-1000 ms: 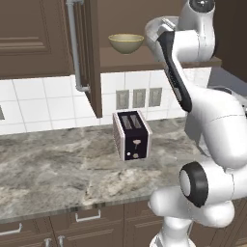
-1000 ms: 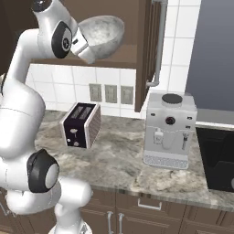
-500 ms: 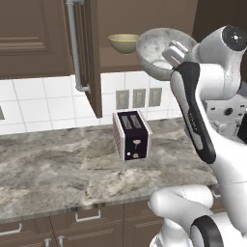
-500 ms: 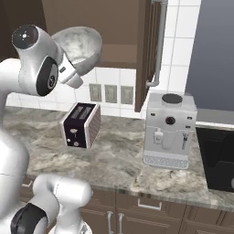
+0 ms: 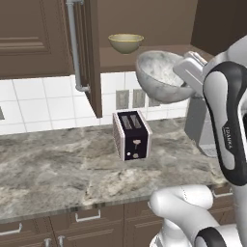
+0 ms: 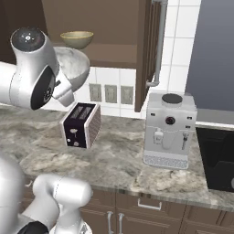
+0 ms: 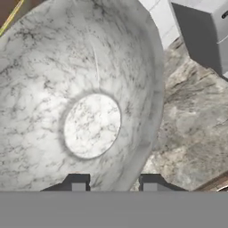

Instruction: Take the smaller bowl and place it next to the appetizer plate on the dining counter , and place the larger bowl next to the plate with cooked food.

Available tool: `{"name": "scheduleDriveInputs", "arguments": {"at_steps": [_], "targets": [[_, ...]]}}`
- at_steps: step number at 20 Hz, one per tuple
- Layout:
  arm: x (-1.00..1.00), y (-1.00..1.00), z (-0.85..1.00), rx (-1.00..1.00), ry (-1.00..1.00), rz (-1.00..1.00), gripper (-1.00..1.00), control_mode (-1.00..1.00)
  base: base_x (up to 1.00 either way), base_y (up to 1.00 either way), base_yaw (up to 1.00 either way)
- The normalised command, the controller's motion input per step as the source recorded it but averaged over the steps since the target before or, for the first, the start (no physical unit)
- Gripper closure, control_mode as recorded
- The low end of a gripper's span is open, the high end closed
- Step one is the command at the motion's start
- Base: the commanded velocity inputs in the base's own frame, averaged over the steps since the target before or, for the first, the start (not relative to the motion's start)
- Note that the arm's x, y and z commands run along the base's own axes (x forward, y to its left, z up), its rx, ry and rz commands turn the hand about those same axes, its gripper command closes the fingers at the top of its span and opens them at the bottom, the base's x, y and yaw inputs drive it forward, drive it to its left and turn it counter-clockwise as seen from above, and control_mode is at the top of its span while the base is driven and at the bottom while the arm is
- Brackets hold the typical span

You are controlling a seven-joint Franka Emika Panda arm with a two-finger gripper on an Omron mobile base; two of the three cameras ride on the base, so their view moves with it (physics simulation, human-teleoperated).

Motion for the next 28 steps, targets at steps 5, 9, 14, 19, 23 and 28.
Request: {"name": "scheduleDriveInputs", "arguments": {"at_steps": [5,9,14,19,23,28], "targets": [[-0.37,0.1,-0.02,-0.14,0.13,0.0,1.0,-1.0,0.0,0.0,0.0],[-0.57,0.0,-0.01,-0.1,0.1,0.0,1.0,-1.0,0.0,0.0,0.0],[-0.47,0.0,-0.15,-0.06,0.04,0.0,1.0,1.0,-0.18,0.0,0.0],[0.0,0.0,0.0,0.0,0.0,0.0,1.0,1.0,-1.0,0.0,0.0],[0.0,0.0,0.0,0.0,0.0,0.0,1.0,1.0,-0.93,0.0,0.02],[0.0,0.0,0.0,0.0,0.0,0.0,1.0,1.0,-0.52,0.1,-0.03]]}}
